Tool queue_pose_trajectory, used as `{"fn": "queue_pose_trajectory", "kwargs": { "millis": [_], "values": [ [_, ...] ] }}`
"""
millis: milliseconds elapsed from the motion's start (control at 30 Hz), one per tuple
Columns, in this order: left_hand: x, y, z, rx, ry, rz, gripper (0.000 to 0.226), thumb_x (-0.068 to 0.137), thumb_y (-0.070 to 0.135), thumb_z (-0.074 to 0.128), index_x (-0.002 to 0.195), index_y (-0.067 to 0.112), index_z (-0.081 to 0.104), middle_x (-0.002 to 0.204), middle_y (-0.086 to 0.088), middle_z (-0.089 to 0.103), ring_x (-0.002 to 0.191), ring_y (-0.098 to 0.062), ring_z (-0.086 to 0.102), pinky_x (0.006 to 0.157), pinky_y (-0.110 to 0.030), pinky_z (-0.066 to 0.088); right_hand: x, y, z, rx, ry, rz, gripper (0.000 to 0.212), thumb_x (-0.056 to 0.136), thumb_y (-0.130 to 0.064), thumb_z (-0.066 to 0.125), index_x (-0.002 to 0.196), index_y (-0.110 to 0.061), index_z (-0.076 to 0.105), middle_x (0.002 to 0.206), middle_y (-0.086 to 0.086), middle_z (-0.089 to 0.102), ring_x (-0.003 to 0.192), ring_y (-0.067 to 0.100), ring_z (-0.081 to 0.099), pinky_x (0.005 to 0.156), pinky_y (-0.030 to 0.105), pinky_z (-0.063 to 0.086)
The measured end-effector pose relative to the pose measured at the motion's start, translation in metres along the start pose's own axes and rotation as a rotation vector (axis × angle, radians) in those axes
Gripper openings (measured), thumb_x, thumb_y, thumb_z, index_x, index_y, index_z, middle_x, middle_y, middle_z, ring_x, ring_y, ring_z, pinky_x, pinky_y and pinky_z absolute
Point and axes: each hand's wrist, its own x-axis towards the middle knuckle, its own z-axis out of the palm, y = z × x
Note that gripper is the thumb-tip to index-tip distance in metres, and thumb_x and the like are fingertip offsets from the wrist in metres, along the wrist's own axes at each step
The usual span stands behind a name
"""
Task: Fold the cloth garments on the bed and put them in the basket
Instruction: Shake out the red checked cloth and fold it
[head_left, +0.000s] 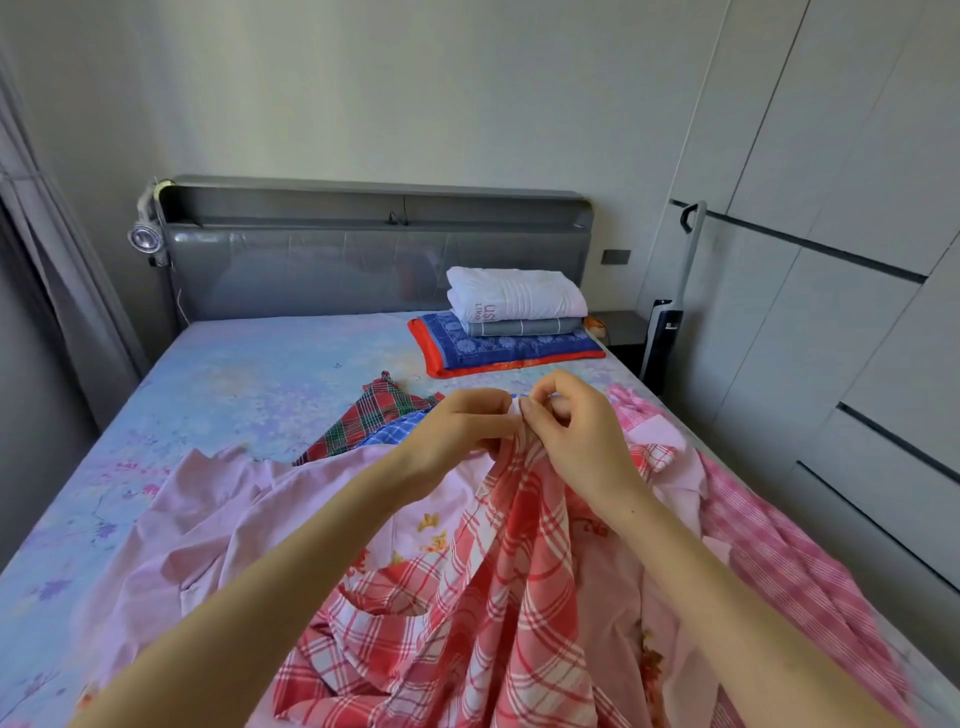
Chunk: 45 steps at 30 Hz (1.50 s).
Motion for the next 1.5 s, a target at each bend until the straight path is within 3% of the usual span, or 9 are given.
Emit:
{"fn": "queue_pose_trajectory", "kwargs": {
  "millis": [300, 433, 567, 700, 800, 900, 1033, 1200, 1500],
  "values": [
    [-0.010, -0.008, 0.009, 0.180, 0.068, 0.027, 0.011, 0.082, 0.003, 0.067, 0.075, 0.011, 0.066, 0.070, -0.008, 0.062, 0.068, -0.019, 0.055, 0.071, -0.035, 0.045, -0.016, 0.001, -0.016, 0.061, -0.157, 0.128, 0.014, 0.092, -0.007, 0.054, 0.094, -0.021, 0.057, 0.040, -0.007, 0.032, 0.039, 0.008, 0.026, 0.042, 0.017, 0.024],
    [-0.010, -0.004, 0.010, 0.169, -0.008, -0.003, 0.006, 0.085, 0.002, 0.064, 0.089, 0.000, 0.068, 0.083, -0.018, 0.067, 0.075, -0.023, 0.059, 0.076, -0.035, 0.049, -0.018, -0.003, -0.035, 0.009, -0.344, 0.121, 0.038, 0.091, -0.006, 0.056, 0.105, -0.041, 0.060, 0.050, -0.013, 0.058, 0.052, 0.003, 0.054, 0.055, 0.014, 0.042],
    [-0.011, -0.004, 0.020, 0.069, -0.019, 0.005, 0.009, 0.087, 0.002, 0.061, 0.083, -0.003, 0.066, 0.064, -0.002, 0.064, 0.059, -0.009, 0.058, 0.062, -0.018, 0.047, -0.021, -0.004, -0.041, -0.022, -0.272, 0.146, 0.021, 0.088, -0.011, 0.062, 0.102, -0.024, 0.071, 0.087, 0.000, 0.074, 0.081, 0.003, 0.069, 0.078, 0.020, 0.053],
    [-0.012, -0.010, 0.030, 0.121, 0.050, 0.060, 0.014, 0.077, 0.004, 0.074, 0.074, 0.015, 0.065, 0.062, 0.005, 0.064, 0.060, -0.007, 0.059, 0.061, -0.018, 0.048, -0.020, -0.005, -0.038, -0.010, -0.184, 0.193, 0.022, 0.084, -0.008, 0.064, 0.077, -0.029, 0.069, 0.076, 0.011, 0.074, 0.076, 0.029, 0.069, 0.074, 0.037, 0.052],
    [-0.011, -0.016, 0.034, 0.405, 0.163, 0.161, 0.025, 0.073, 0.014, 0.079, 0.071, 0.029, 0.059, 0.064, 0.012, 0.062, 0.058, -0.002, 0.059, 0.060, -0.014, 0.048, -0.017, -0.004, -0.038, -0.024, -0.184, 0.229, 0.022, 0.081, -0.004, 0.066, 0.072, -0.024, 0.068, 0.066, 0.010, 0.071, 0.062, 0.017, 0.065, 0.066, 0.028, 0.049],
    [-0.008, -0.017, 0.034, 0.379, 0.182, 0.178, 0.019, 0.076, 0.019, 0.077, 0.070, 0.029, 0.061, 0.064, 0.013, 0.064, 0.060, 0.001, 0.062, 0.063, -0.014, 0.050, -0.013, -0.006, -0.042, -0.075, -0.232, 0.227, 0.021, 0.081, -0.002, 0.066, 0.071, -0.021, 0.069, 0.055, -0.002, 0.067, 0.051, 0.005, 0.058, 0.055, 0.017, 0.044],
    [-0.008, -0.024, 0.036, 0.488, 0.200, 0.277, 0.012, 0.083, 0.019, 0.068, 0.073, 0.016, 0.063, 0.064, 0.011, 0.061, 0.059, -0.002, 0.056, 0.058, -0.010, 0.042, -0.006, -0.008, -0.052, -0.177, -0.341, 0.177, 0.003, 0.080, -0.010, 0.071, 0.083, -0.011, 0.072, 0.072, 0.020, 0.070, 0.065, 0.025, 0.062, 0.068, 0.035, 0.050],
    [-0.009, -0.042, 0.045, 0.592, 0.325, 0.306, 0.037, 0.078, 0.045, 0.047, 0.070, 0.010, 0.060, 0.060, -0.006, 0.059, 0.057, -0.023, 0.052, 0.058, -0.034, 0.043, -0.002, -0.016, -0.060, -0.570, -0.317, -0.014, 0.014, 0.081, -0.025, 0.068, 0.074, -0.033, 0.059, 0.077, -0.016, 0.055, 0.076, 0.008, 0.054, 0.067, 0.026, 0.040],
    [-0.012, -0.080, 0.045, 0.280, 0.228, 0.185, 0.018, 0.077, 0.006, 0.074, 0.080, 0.019, 0.062, 0.073, -0.001, 0.065, 0.065, -0.006, 0.054, 0.063, -0.019, 0.045, -0.004, -0.008, -0.090, 0.380, -0.181, 0.147, 0.023, 0.092, 0.007, 0.046, 0.084, -0.013, 0.055, 0.069, -0.006, 0.063, 0.070, 0.010, 0.059, 0.073, 0.022, 0.049]
  ]
}}
